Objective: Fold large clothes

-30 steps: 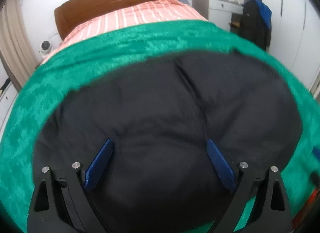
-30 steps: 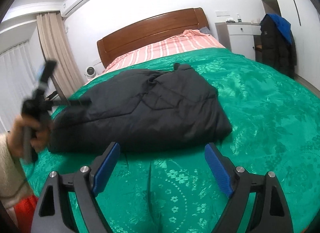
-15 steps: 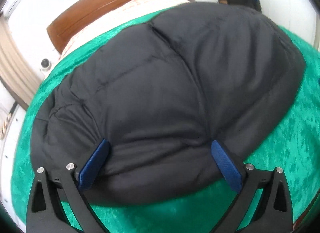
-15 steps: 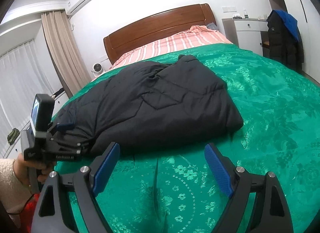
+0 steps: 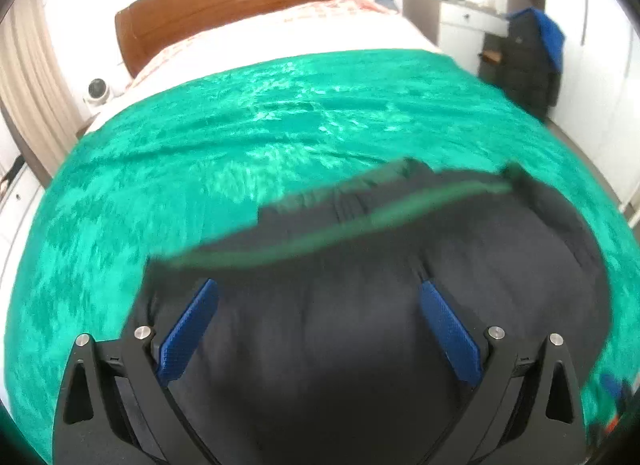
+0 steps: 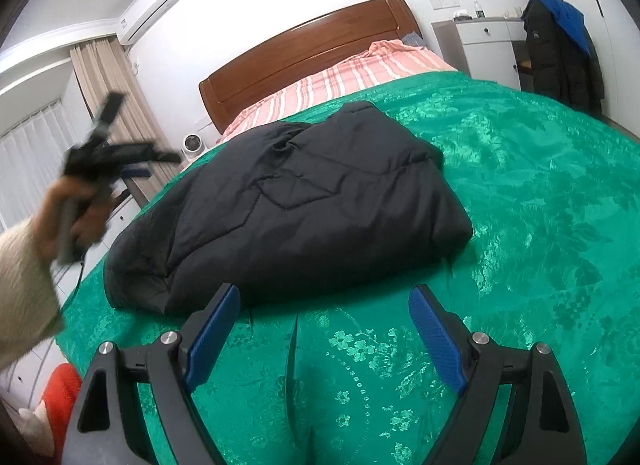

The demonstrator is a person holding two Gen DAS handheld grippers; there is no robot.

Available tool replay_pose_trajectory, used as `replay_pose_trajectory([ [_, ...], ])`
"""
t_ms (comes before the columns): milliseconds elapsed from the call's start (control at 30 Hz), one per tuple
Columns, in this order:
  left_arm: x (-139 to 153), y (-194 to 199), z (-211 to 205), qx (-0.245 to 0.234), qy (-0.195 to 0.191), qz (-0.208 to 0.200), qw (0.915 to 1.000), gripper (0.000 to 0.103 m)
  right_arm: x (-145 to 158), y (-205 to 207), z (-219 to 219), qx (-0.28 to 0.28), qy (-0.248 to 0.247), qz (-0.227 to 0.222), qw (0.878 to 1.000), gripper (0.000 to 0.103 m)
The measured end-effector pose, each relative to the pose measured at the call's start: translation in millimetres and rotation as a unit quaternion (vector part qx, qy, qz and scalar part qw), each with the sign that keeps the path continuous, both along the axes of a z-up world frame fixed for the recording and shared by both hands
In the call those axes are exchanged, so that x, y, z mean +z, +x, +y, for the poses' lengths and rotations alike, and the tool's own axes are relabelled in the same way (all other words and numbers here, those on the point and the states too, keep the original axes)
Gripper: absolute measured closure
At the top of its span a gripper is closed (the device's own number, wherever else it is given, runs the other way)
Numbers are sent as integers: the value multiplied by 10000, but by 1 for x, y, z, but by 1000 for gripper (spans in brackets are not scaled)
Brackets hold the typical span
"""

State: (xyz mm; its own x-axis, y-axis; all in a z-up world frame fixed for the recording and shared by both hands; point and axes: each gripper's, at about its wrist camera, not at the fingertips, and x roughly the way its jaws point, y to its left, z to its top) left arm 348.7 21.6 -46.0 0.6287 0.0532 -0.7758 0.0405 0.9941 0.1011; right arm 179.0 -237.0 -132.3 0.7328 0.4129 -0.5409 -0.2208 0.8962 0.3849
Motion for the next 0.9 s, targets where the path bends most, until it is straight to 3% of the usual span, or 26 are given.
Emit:
replay_pose_trajectory([
  [167,-26,46,2,101,216,373,9990,3,-5,2,-6,-50,124,124,9998,17],
  [300,-40,14,3,7,18,426,9991,5,-8,4,-12,-90,243,218,9994,17],
  [567,-56,-79,-23,-649,664,193,9955,4,-16,13,-17,-178,462,476,9976,17],
  [667,-61,-103,-26,-565,724,100,9957,4,-13,11,-15,-177,372,397,9984,17],
  [767,-70,-121,-22,-504,417,253,9975,4,-11,9,-13,-183,289,328,9989,17],
  [900,-85,-147,-33,-599,751,92,9953,4,-11,8,-11,-190,253,329,9990,17],
])
